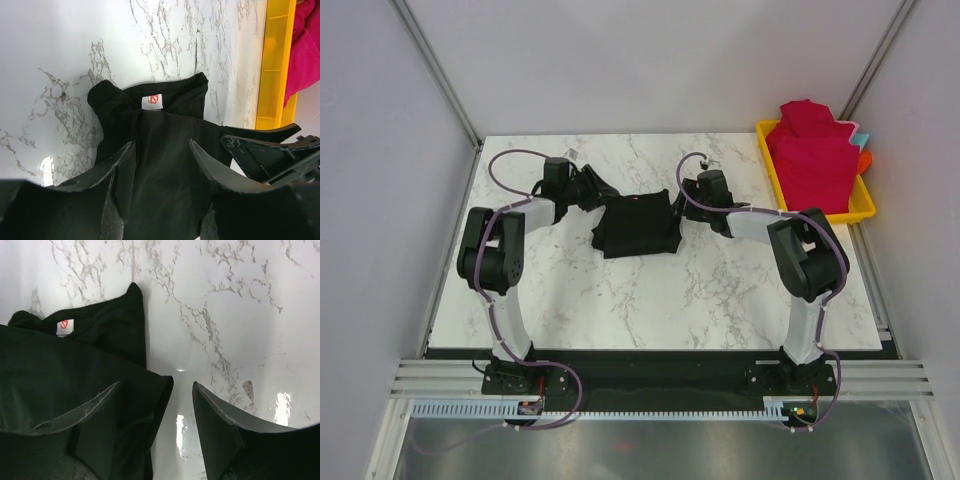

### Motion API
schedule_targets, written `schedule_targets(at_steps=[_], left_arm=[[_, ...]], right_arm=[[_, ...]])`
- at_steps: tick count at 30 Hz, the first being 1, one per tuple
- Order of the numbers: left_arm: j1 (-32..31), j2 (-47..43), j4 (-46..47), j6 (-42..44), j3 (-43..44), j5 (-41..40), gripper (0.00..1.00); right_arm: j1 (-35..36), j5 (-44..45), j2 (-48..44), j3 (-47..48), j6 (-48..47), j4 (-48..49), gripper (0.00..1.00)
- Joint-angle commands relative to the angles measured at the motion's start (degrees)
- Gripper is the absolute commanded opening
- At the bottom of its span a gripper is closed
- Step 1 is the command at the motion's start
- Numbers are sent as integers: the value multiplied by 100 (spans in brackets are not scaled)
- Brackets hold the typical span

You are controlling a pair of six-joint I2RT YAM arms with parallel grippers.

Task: Fold and stack the t-shirts
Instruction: Neatly place the folded tshirt to the corner

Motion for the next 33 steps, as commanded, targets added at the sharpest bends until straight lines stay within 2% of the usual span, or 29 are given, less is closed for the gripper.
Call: schedule_targets(at_steps=[1,4,6,7,8,9,10,11,12,17,27,33], left_arm=[[-11,135,-142,263,311,-54,51],[-19,249,-221,298,417,-80,51],[-28,311,-230,307,461,-36,46],[-28,381,-239,307,513,-10,40],[-28,390,-239,299,523,25,27],[-28,390,-239,307,523,34,21],[-28,356,-230,316,505,43,14],[-28,338,-230,325,496,35,3],[-28,303,-230,351,470,43,2],[-37,-4,-151,378,303,26,2],[-37,-1084,1052,202,-952,245,2],[-55,-1569,1413,140,-1393,272,2]], right_arm=[[3,-277,139,321,209,-37,63],[12,-497,218,357,200,42,52],[12,-602,210,357,174,147,47],[12,-620,201,365,165,165,36],[3,-629,175,366,139,182,29],[3,-664,148,357,130,200,22],[3,-682,122,331,121,226,10],[20,-699,61,313,95,270,6],[20,-717,17,287,86,297,0],[20,-673,-404,-21,51,533,0],[38,-717,-1407,-935,-46,1369,0],[82,-822,-1855,-1348,-134,1826,0]])
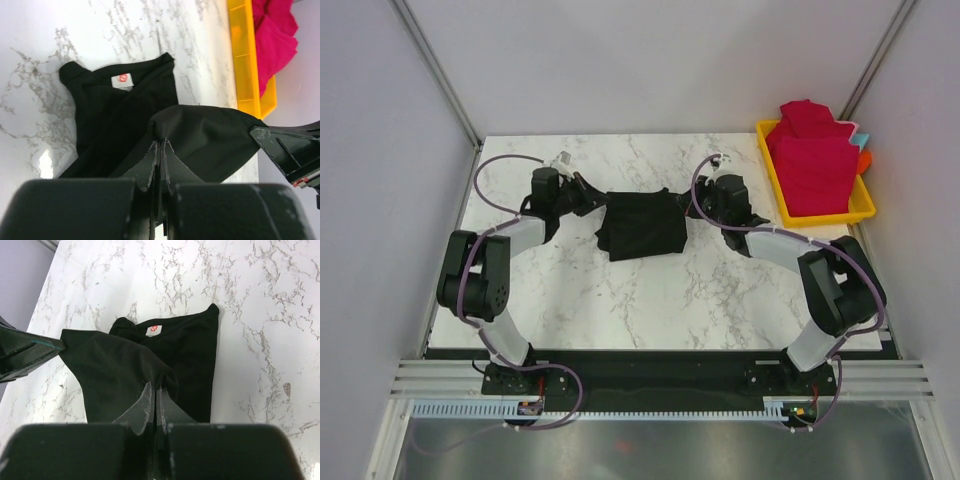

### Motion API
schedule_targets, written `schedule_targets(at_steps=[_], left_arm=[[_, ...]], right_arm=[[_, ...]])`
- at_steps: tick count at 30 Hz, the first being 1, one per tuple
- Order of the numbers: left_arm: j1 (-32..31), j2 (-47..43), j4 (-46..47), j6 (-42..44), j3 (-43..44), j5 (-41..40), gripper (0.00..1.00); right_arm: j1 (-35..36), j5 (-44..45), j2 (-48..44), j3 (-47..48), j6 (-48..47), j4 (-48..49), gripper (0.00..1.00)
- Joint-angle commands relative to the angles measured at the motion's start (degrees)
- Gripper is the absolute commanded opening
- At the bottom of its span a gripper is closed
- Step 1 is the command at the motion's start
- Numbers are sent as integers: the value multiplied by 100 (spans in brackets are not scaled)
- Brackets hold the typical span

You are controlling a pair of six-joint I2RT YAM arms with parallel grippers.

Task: Fold and stack the t-shirts
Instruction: Neatly place the folded tshirt to the corner

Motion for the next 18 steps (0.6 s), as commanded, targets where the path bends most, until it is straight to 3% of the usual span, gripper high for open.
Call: schedule_targets(at_steps=[1,18], left_arm=[[-28,-433,659,-28,-182,158,2],[-248,-1259,1248,-10,-666,352,2]], right_arm=[[40,-112,-413,-264,-132,641,0],[181,99,-1433,-1424,-316,1863,0]])
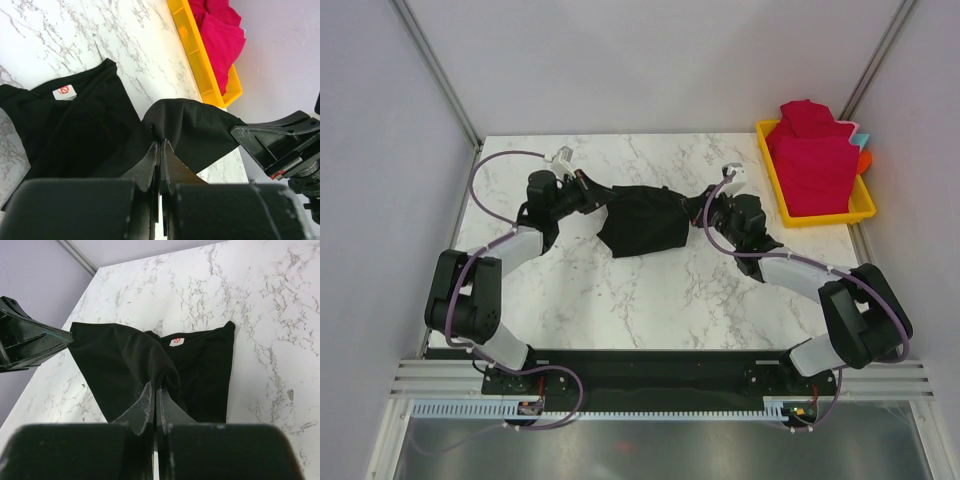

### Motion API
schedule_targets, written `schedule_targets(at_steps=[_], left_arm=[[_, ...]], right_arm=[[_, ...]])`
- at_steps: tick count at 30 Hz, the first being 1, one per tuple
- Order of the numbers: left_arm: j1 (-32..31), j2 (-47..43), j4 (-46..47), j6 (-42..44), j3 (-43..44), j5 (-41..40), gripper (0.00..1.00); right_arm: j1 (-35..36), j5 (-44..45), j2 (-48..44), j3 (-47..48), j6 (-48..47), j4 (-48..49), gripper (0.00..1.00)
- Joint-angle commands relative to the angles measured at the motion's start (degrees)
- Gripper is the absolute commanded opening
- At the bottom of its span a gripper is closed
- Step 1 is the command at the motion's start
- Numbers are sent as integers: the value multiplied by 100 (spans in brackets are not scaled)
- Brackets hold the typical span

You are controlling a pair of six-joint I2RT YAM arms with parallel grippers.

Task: Fold and stack the t-shirts
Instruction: Neatly place the folded tshirt to the corner

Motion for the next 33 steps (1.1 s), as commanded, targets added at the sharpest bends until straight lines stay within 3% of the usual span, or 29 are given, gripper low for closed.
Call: schedule_targets(at_steps=[1,14,24,33], left_arm=[[-21,-363,442,-13,-141,30,2],[-65,31,881,-232,-151,215,2],[-12,277,882,-426,-194,39,2],[480,866,1435,-1129,-388,285,2]], right_arm=[[32,103,-298,-164,-119,650,0],[155,297,-659,-946,-374,1662,0],[217,332,-378,-296,-647,950,0],[217,306,262,528,-805,423,0]])
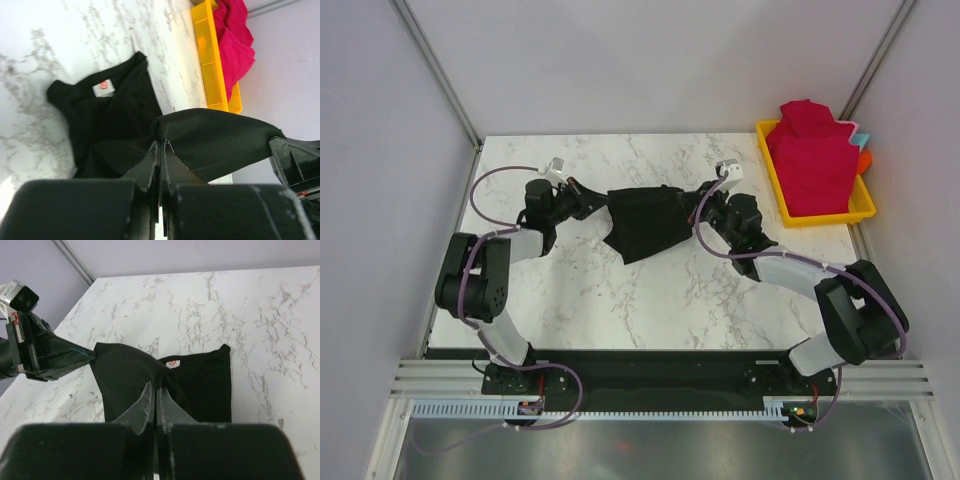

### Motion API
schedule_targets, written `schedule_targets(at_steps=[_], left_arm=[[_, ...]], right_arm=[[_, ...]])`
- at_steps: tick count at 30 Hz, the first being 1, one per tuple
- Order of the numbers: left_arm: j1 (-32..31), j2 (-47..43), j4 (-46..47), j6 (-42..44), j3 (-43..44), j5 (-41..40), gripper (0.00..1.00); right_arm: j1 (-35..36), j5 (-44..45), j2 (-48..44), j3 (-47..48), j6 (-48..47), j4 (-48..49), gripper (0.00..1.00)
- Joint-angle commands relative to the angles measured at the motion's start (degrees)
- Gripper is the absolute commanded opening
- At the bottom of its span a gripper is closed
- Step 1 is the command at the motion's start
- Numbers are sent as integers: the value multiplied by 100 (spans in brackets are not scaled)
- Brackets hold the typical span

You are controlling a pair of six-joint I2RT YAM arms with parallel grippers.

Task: Fold and stack the t-shirts
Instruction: Neatly place the folded tshirt to the corner

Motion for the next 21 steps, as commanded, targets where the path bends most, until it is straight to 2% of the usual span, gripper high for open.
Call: schedule_targets(at_steps=[1,7,13,16,19,21], left_arm=[[185,296,509,-423,-75,161,2],[413,868,544,-537,118,64,2],[546,1904,-71,-396,1284,125,2],[546,2256,-483,-301,1699,116,2],[537,2537,-1009,-195,2287,20,2],[528,2722,-1352,-142,2551,-59,4]], right_arm=[[18,-11,463,672,-195,-274,0],[-34,-3,1903,1981,-205,-1030,3],[-473,-81,2978,2825,138,-1286,7],[-614,-301,3444,3396,183,-1654,13],[-615,-363,3962,4003,139,-2120,25],[-623,-512,4287,4328,200,-2348,26]])
